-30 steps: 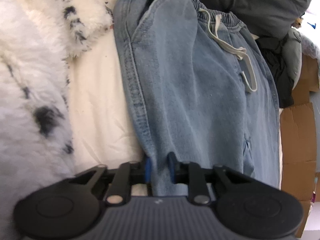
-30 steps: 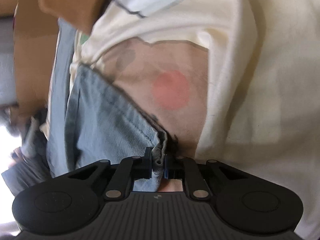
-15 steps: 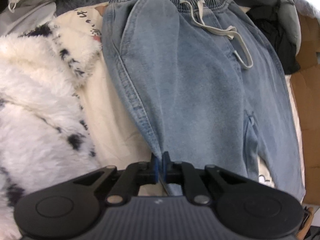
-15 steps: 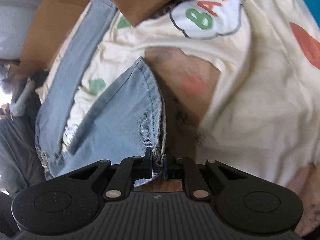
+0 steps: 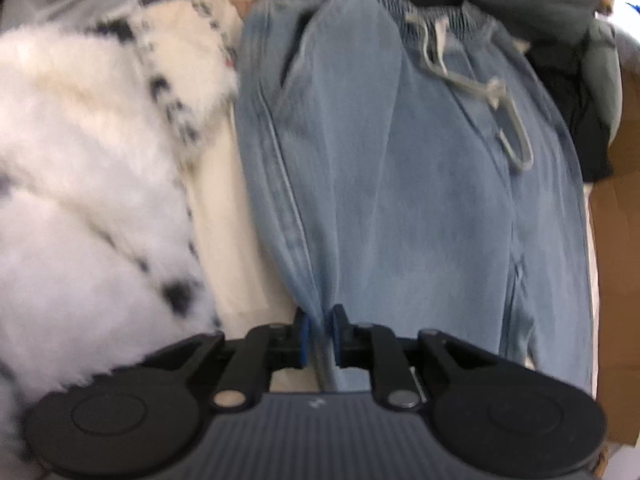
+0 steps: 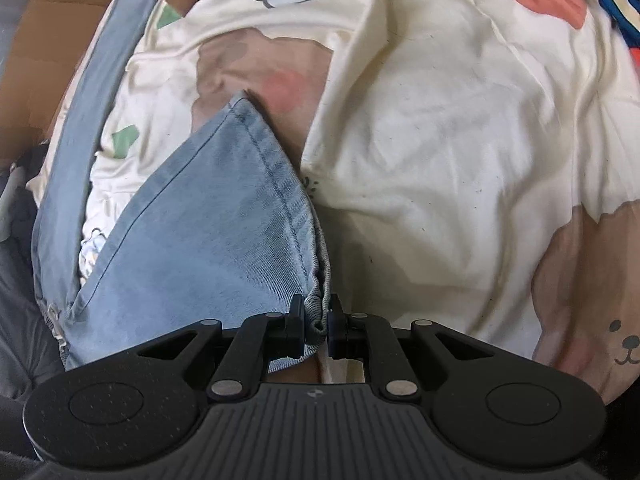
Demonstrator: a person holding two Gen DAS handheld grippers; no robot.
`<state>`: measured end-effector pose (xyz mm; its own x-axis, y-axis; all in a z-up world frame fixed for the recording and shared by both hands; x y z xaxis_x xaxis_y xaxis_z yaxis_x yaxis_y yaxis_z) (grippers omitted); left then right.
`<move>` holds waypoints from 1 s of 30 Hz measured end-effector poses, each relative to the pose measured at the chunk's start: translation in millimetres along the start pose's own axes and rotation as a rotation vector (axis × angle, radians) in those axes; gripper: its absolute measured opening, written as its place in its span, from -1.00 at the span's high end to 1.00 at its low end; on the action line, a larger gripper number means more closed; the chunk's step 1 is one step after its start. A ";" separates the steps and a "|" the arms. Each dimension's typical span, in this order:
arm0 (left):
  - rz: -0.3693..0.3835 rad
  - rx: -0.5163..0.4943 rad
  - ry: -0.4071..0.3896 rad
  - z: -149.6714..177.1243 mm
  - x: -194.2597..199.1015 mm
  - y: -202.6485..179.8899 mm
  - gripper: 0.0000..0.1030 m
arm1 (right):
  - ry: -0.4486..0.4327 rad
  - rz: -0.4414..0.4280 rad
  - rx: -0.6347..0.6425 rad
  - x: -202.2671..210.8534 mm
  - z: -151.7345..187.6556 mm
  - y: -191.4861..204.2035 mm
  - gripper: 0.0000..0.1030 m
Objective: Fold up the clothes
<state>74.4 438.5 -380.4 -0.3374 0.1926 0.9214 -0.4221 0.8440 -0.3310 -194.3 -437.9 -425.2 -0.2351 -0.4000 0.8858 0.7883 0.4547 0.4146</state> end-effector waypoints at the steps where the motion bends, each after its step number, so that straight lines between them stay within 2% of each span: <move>1: -0.001 0.007 -0.014 -3.8 0.5 1.8 0.72 | -0.001 0.003 0.001 -0.9 -0.1 0.0 0.84; 6: -0.028 0.023 -0.086 -24.9 1.4 6.4 0.69 | -0.004 0.015 0.011 -2.0 -1.7 3.0 0.83; 13: -0.074 0.017 -0.107 -52.6 -15.4 18.5 0.67 | -0.011 0.042 0.024 -7.1 -0.6 5.8 0.82; 21: -0.236 -0.094 -0.097 -50.7 -9.2 8.3 0.72 | 0.002 0.055 0.022 -16.2 0.1 3.5 0.80; 24: -0.257 -0.112 -0.063 -57.1 -15.1 3.7 0.64 | -0.004 0.083 0.008 -21.1 -6.0 -2.9 0.71; 26: -0.257 -0.128 -0.062 -61.9 -8.2 -2.3 0.51 | -0.027 0.086 0.032 -17.5 -10.7 -1.4 0.70; 28: -0.322 -0.191 -0.080 -62.2 3.9 -8.0 0.30 | -0.055 0.059 0.053 -10.0 -17.9 2.0 0.68; 30: -0.387 -0.253 -0.101 -65.0 15.4 -13.2 0.23 | -0.092 0.044 0.071 -3.4 -26.0 6.9 0.62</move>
<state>129.5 462.9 -348.7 -0.2816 -0.1989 0.9387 -0.3191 0.9420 0.1039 -173.3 -454.1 -430.8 -0.2551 -0.3047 0.9176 0.7575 0.5268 0.3855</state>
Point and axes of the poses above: each gripper's, at about its wrist camera, not at the fingertips, and x roughly against the way its jaws point, y to its left, z to its underside, the point moved 3 cm from there along -x, roughly the way its jaws point, and after that the axes turned 12 degrees about -x, right-handed, at the moved point
